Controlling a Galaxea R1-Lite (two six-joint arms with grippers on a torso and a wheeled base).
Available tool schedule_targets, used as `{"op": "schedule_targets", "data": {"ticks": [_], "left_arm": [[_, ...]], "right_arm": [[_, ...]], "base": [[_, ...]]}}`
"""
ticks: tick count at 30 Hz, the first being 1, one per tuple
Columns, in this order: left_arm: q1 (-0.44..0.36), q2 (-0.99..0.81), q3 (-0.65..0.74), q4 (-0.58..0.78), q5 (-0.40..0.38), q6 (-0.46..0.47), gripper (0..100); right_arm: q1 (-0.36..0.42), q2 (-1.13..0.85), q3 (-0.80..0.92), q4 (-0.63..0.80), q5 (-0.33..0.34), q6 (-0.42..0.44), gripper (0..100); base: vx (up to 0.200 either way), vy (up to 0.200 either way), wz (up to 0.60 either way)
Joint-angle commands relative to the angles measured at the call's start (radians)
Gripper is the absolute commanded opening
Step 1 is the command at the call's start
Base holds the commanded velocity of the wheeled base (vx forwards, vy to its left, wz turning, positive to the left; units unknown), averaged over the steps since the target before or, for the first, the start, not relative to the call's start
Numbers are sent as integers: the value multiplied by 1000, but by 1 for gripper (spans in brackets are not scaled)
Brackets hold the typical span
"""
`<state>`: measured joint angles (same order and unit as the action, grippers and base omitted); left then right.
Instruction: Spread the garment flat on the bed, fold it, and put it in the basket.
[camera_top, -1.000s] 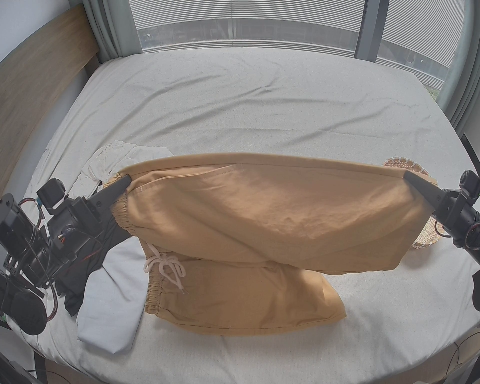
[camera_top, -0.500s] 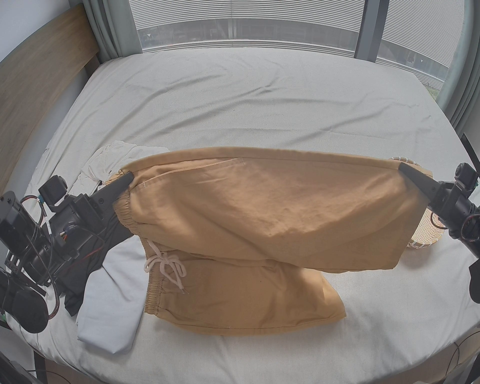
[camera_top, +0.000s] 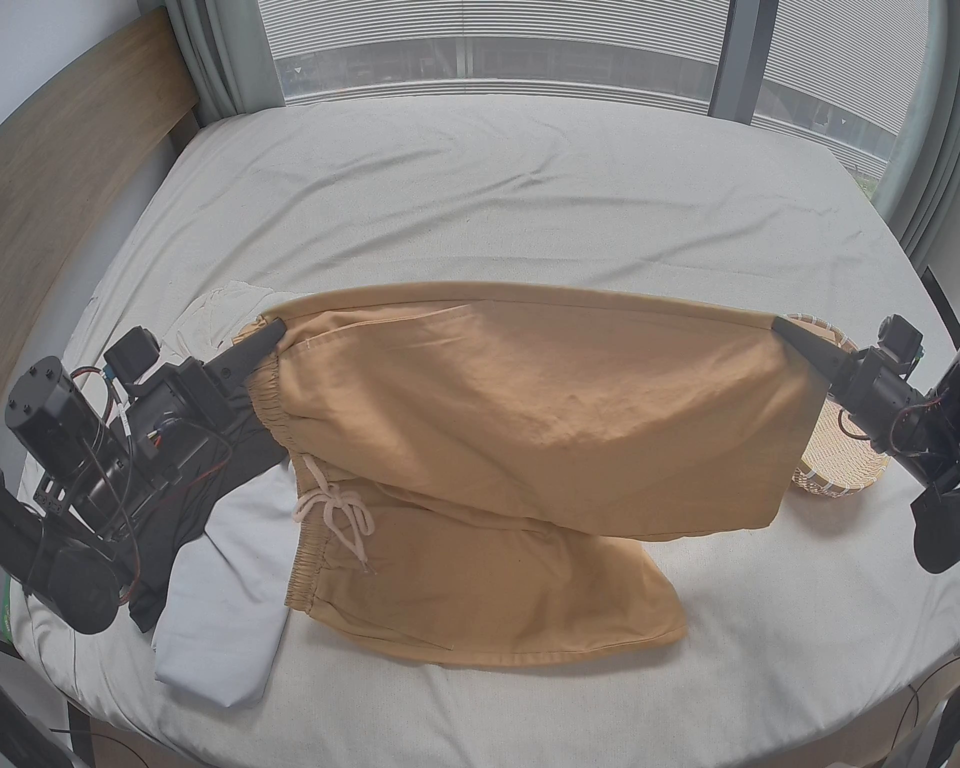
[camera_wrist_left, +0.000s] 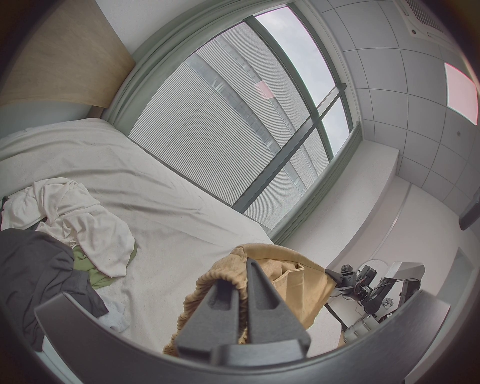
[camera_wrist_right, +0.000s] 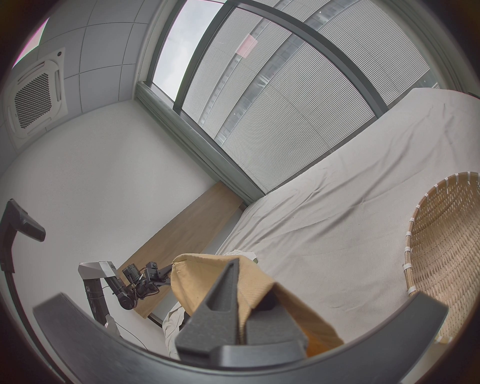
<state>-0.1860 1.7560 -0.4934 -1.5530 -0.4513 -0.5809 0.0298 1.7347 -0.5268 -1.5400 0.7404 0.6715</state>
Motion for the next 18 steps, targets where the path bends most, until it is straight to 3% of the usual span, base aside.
{"op": "schedule_targets", "data": {"ticks": [1,18], "left_arm": [[2,65,-33,-1,0,-1,0],[28,235,-183,-1,59,-2,0]], "right_arm": [[-2,69,-48,0,0,0,0],[5,264,-251,1,0,0,0]], "base": [[0,0,0],[0,0,0]]}}
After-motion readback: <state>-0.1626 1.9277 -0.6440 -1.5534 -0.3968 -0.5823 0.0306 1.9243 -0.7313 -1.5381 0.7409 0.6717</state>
